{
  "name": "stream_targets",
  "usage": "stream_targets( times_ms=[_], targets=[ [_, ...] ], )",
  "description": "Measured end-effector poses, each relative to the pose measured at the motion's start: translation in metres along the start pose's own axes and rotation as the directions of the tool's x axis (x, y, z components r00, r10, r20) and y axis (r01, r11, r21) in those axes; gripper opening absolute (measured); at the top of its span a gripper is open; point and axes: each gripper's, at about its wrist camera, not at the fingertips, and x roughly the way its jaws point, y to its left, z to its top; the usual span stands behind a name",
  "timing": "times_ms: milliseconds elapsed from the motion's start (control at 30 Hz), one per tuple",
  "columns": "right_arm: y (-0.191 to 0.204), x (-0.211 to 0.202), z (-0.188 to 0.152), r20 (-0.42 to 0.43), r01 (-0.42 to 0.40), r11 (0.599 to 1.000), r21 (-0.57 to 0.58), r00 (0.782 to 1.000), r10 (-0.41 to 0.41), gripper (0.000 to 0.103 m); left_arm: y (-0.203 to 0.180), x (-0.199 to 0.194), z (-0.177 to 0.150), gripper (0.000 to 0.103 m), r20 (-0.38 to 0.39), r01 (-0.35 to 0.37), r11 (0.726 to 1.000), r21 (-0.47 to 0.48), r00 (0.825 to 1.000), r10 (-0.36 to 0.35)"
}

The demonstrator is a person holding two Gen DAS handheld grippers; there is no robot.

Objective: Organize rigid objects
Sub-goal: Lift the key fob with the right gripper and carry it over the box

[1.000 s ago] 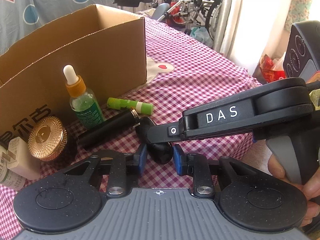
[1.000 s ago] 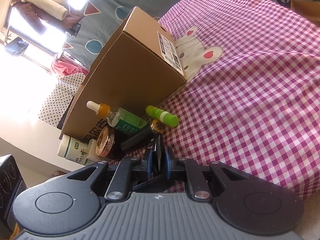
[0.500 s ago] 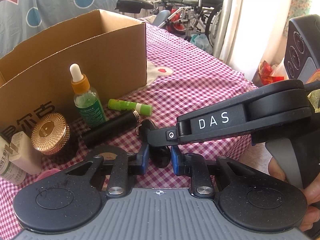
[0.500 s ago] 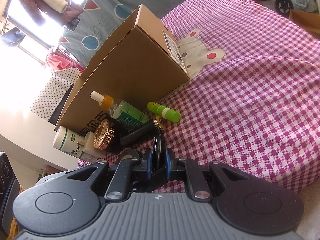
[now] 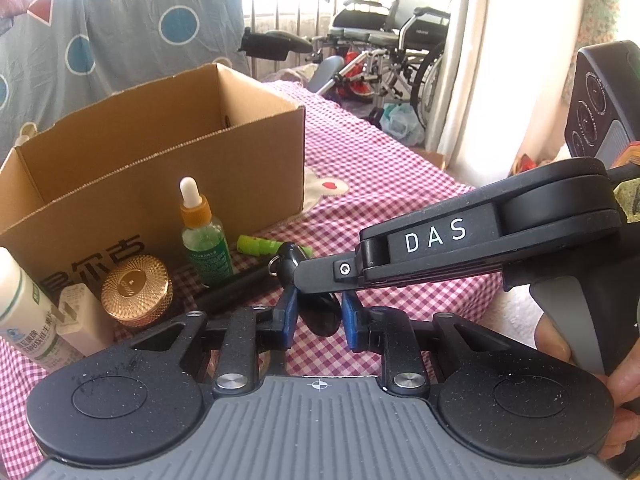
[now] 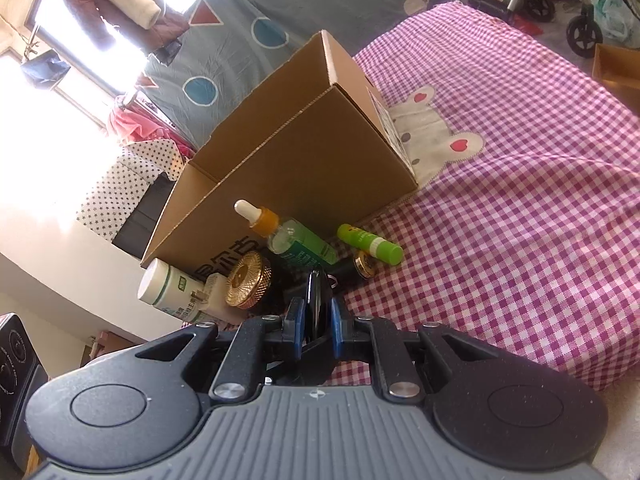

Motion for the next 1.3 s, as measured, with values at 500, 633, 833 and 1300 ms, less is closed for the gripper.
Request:
stream_targets(
  times_ms=[500,633,833,1300],
  targets=[
    [0.141,0.031,0.102,0.015,-0.151,0.948,-0.279,0.987,0.162,0.015,0.076,-0.062,0.091,0.022,0.13,-0.196,0.975,-0.101,0.969,0.208],
    [0.142,0.064,0.133,-0.052,-0.2,0.958,-0.206,0.98,0.193,0.012,0.114,-0.043,0.11,0.022,0.078,-0.215,0.961,-0.172,0.97,0.231],
    [0.105,0.028,0.113,-0.036,-0.244,0.961,-0.133,0.97,0.242,0.013,0.12,-0.065,0.081,0.024,0.073,-0.163,0.966,-0.199,0.981,0.18],
    [-0.019,0.013,-0.002,-0.144,-0.189,0.922,0.337,0.958,0.249,0.018,0.076,-0.036,-0.002,0.025,-0.165,0.016,0.981,-0.192,0.985,-0.048]
  ],
)
